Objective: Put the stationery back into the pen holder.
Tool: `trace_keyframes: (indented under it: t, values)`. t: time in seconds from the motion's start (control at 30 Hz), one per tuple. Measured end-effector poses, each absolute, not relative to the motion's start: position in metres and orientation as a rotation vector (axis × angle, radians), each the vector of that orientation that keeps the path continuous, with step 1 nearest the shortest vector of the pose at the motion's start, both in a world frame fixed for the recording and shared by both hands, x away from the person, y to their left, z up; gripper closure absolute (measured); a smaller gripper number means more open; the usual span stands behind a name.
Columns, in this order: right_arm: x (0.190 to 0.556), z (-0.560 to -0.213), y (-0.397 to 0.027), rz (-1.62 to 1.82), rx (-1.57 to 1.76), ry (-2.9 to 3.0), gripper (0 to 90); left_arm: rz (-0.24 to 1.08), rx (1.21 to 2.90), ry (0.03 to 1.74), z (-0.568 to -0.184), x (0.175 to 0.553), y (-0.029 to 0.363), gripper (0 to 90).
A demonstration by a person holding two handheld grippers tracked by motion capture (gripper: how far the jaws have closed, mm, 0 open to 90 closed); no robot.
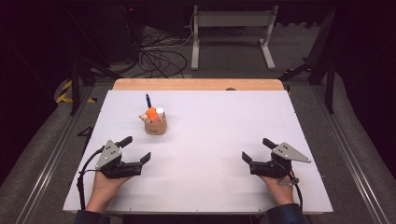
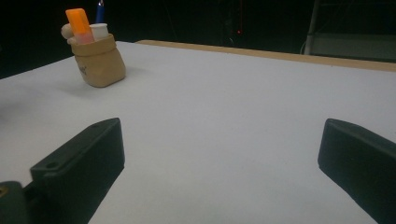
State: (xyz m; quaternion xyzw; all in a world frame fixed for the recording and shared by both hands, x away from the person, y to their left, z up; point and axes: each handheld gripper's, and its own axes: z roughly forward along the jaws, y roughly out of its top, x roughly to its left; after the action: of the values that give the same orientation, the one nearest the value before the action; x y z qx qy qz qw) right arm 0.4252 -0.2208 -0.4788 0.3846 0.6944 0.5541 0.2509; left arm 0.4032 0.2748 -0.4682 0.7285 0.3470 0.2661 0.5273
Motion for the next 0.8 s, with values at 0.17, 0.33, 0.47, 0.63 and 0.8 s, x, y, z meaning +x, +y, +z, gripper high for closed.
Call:
trace_keyframes:
  t: [0.17,0.33,0.47,0.63,0.8]
  values:
    - [0.4253,-0.4782,-0.2211,1.513,1.044,1.884,0.9,0.633,1.737,0.827,-0.4687,0.4038,0.2753,8.9]
    - [0.4243,-0.4772,-0.2206,1.512,1.035,1.887,0.9,0.636,1.738,0.827,-0.4675,0.4029,0.2746,8.9]
    - [0.4230,-0.4755,-0.2217,1.517,1.033,1.874,0.9,0.640,1.736,0.824,-0.4662,0.4028,0.2746,8.9]
    - [0.4229,-0.4741,-0.2241,1.525,1.030,1.866,0.9,0.649,1.716,0.836,-0.4659,0.4026,0.2762,8.9]
    - [0.4235,-0.4753,-0.2242,1.525,1.039,1.869,0.9,0.639,1.734,0.840,-0.4694,0.4049,0.2756,8.9]
